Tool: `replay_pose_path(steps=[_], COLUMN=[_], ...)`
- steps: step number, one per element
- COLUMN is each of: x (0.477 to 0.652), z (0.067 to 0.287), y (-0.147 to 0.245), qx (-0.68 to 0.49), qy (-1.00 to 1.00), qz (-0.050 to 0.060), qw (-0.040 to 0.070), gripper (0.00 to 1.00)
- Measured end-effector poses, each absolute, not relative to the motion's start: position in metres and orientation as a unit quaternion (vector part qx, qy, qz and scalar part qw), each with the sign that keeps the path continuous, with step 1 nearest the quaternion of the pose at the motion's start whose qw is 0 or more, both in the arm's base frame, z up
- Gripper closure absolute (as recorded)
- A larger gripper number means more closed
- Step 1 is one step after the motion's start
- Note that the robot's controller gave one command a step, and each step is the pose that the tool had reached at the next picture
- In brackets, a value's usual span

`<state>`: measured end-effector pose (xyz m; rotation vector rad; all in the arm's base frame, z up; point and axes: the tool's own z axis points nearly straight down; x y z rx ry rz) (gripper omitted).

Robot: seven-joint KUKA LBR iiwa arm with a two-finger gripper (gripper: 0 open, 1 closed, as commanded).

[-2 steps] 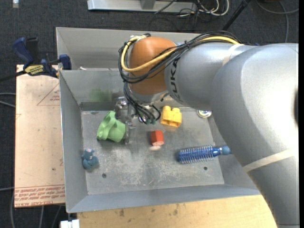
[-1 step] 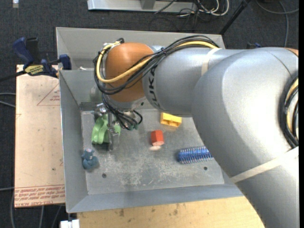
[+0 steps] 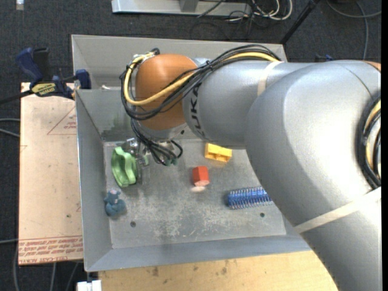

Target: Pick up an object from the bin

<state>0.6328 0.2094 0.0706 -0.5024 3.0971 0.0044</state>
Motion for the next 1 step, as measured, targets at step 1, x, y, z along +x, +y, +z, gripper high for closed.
replay_pose_path(steps=[1], x=[0.6139], z=[0.2260], y=[0.2330], qx=[-0.163], qy=[0.987], qz=[0.002], qw=[0.006], gripper=[1.00])
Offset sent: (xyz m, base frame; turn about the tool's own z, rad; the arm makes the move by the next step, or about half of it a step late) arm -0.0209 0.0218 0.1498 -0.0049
